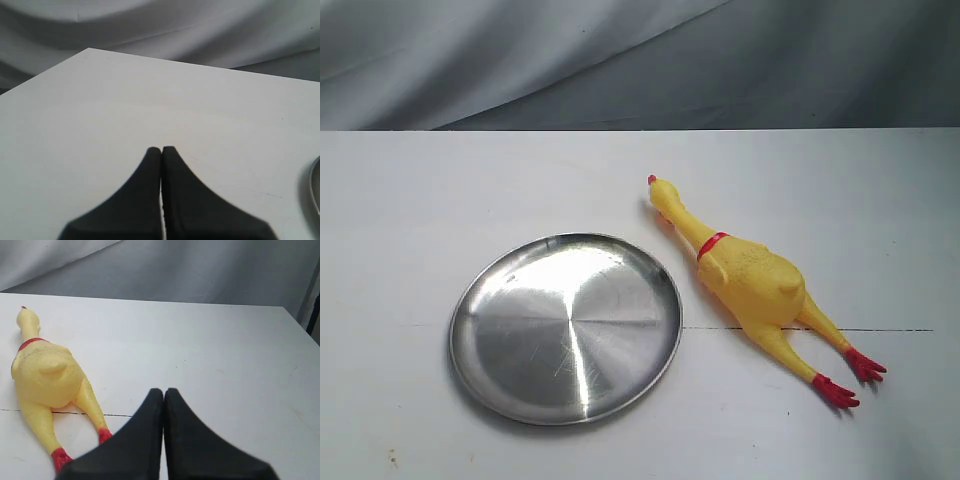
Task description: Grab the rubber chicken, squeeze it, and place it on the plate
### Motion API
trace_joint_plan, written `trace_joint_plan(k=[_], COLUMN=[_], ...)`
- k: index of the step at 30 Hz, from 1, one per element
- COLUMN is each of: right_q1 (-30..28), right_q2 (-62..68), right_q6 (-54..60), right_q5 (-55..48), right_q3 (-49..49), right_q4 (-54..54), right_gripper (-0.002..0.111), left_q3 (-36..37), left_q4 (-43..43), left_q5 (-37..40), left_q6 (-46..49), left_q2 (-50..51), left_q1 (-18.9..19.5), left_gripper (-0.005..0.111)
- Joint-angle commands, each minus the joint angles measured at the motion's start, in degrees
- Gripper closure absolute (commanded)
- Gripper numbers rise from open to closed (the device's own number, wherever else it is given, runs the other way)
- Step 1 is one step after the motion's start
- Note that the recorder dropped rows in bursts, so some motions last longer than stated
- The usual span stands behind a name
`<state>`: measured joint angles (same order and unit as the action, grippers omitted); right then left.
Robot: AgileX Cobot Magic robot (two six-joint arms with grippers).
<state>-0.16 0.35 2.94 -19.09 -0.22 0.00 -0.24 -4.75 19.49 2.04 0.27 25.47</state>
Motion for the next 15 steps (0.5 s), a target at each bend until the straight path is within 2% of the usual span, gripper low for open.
trace_joint_plan(k=[1, 11, 15], right_q1=[-0.41, -0.41, -0.41], right_q2=[-0.35, -0.35, -0.35], right_q6=[0.06, 0.07, 0.07], right_q5=[0.15, 0.28, 7.62], right_q3=[0.22, 0.22, 0.22], right_q4=[0.47, 0.47, 2.43], right_gripper=[0.108, 0.108, 0.108], left_q3=[0.24, 0.24, 0.24], left_q4=[0.02, 0.02, 0.02], left_q5=[-0.79, -0.79, -0.79], left_q6=[-0.22, -0.34, -0.34], left_q2=[-0.27, -0.27, -0.27], left_q1=[-0.33, -0.33, -0.33], left_gripper=[0.107, 0.107, 0.107])
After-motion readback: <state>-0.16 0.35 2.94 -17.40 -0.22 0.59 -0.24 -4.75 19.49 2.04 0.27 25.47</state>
